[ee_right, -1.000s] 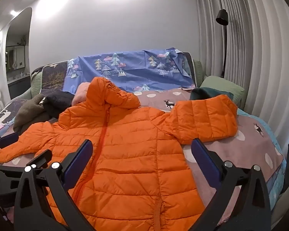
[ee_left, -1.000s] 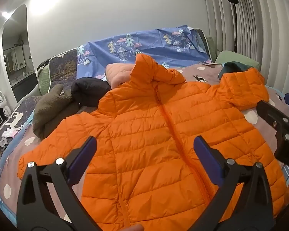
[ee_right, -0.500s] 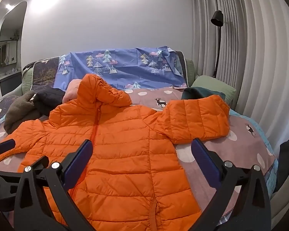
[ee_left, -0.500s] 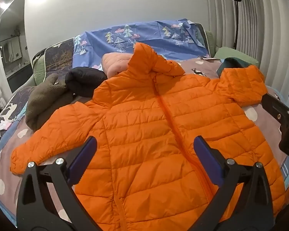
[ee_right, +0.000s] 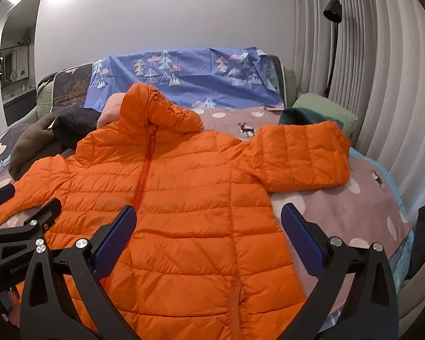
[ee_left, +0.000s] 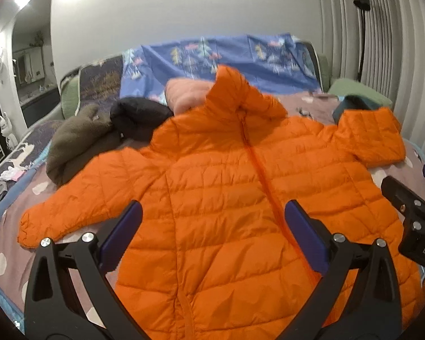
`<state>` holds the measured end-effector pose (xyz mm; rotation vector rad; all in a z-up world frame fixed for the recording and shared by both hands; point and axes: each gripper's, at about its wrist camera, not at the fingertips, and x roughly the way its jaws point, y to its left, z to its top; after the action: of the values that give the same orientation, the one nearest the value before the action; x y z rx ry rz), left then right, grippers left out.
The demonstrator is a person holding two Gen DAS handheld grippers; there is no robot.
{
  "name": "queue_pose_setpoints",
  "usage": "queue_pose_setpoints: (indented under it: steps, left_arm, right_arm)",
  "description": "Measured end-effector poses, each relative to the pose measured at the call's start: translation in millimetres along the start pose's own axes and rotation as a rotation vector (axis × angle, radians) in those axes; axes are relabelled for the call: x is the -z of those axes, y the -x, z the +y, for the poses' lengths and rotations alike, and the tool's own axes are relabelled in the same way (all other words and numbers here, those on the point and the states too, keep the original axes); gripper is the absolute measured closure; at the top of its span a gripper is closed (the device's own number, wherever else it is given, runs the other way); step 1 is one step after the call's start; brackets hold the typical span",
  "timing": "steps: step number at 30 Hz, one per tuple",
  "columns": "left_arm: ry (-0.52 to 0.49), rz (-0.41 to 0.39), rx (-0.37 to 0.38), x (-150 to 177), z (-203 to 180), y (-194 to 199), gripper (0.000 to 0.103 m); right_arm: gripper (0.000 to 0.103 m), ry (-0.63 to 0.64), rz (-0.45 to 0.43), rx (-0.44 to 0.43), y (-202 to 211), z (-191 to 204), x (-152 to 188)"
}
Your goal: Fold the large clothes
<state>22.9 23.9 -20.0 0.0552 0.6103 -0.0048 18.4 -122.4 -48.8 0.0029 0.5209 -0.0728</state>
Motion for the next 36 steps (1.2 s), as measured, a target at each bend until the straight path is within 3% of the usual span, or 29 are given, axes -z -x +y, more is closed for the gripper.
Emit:
queue_pose_setpoints:
  steps: [11,23,29,36]
  left_arm:
    - [-0.050,0.103,0.095,17,-15,-16,0.002]
    - [-0.062,0.144,0.082,21,-23,-28,0.002]
    - [-0.039,0.157,0.113,20,-22,-31,0.002]
    - [-0.044,0.144,0.090,20,-20,-30,0.002]
  right_arm:
    - [0.001,-0.023,0.124,0.111,-21,-23,12]
    - [0.001,-0.031,0.147,0.064,-27,-25,15]
    - [0.001,-0.035,0.145,0.052,-28,-25,16]
    - [0.001,-0.034,0.138,0.038,-26,-23,16]
